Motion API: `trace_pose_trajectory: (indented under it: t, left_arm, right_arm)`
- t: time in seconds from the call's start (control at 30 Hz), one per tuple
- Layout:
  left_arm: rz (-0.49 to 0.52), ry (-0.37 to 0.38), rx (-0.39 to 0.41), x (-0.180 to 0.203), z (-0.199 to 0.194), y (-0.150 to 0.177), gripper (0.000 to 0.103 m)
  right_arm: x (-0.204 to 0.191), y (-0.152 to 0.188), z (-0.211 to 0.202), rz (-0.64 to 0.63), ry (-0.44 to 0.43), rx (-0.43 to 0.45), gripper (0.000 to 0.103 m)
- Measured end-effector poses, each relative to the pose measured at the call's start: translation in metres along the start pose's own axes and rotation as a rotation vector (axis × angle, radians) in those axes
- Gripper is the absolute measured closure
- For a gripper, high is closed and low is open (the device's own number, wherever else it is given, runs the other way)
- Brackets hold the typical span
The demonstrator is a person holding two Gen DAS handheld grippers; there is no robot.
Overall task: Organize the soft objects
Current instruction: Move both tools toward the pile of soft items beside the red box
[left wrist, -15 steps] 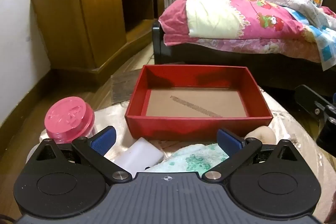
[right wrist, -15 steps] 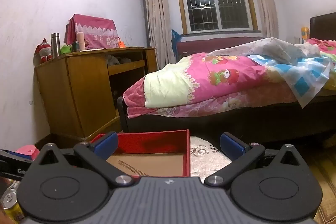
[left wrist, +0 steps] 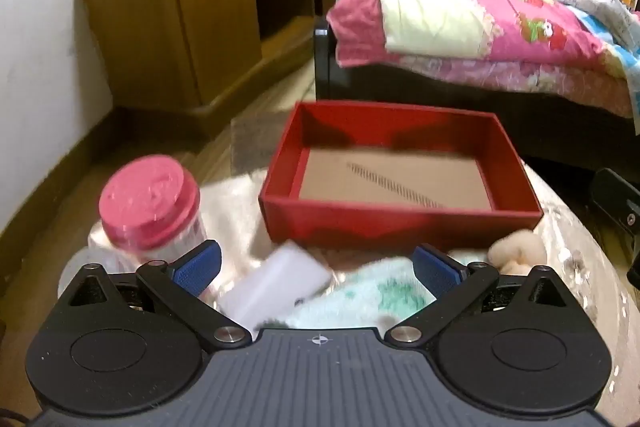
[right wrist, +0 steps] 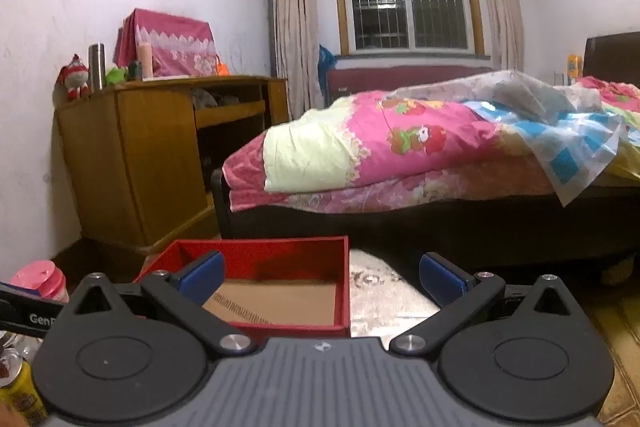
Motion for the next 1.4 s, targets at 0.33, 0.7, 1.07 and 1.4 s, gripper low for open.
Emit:
trace_pose_trajectory:
  t: [0.33,0.7,1.07,1.4]
  left_arm:
    - [0.025,0.042,-0.072,0.012,-0.008,0.027,0.006]
    - [-0.02,0.081,-0.081,0.002,-0.022,0.028,0.005]
    - [-0.028,0.083,-0.102,0.002,-0.018,0.029,0.005]
    - [-0.024,0.075,-0.105,0.0,-0.015,0.03,0.005]
  right_arm:
    - [0.0,0.014,-0.029,0.001,0.034,-0.057,0.024]
    - [-0.003,0.018,-0.045,0.008,0.088,-0.097,0.024]
    - [-0.008,0.017,-0.043,-0.02,0.104,-0.114,0.024]
    - [-0.006,0.02,-0.038,-0.02,0.103,-0.143,0.024]
Point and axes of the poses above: each gripper's, at about its wrist camera, not at the fingertips, and z roughly the way its jaws point, x to its right, y to its underside, the point moved 6 cm from there along z, roughly the way its jaws point, and after that the axes turned 13 degrees about -x, right-handed, at the moved point
